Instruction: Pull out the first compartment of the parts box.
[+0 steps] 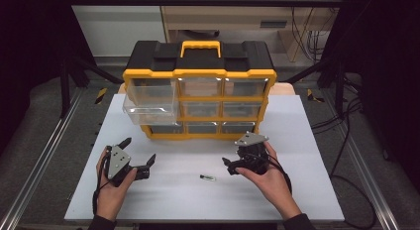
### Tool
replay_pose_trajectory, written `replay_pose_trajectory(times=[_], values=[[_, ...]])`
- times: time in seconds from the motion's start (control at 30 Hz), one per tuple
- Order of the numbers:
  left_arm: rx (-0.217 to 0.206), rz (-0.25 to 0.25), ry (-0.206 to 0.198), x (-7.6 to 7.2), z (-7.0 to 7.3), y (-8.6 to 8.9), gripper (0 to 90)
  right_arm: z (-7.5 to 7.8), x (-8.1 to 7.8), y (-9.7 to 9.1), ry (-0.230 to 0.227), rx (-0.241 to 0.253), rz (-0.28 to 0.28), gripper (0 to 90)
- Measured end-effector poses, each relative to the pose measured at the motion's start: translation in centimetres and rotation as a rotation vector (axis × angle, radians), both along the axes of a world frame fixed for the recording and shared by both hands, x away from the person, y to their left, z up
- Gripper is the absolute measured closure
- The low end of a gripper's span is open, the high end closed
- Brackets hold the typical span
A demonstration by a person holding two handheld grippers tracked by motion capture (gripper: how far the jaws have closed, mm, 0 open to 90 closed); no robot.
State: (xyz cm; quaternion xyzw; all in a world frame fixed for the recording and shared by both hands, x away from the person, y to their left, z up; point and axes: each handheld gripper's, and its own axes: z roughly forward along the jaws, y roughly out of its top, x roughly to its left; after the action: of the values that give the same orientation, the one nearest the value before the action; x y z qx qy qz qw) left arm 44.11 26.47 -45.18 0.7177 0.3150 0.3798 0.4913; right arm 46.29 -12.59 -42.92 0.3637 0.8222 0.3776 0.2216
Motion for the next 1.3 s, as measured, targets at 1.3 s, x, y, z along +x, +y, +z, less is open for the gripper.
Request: replay_pose_trajectory(times=[1.3], values=[[-0.098,-0.018,0.022,0.4,-0.3,0.9,2.9,-1.5,0.5,5.5,0.077,-0.081,0.148,14.1]])
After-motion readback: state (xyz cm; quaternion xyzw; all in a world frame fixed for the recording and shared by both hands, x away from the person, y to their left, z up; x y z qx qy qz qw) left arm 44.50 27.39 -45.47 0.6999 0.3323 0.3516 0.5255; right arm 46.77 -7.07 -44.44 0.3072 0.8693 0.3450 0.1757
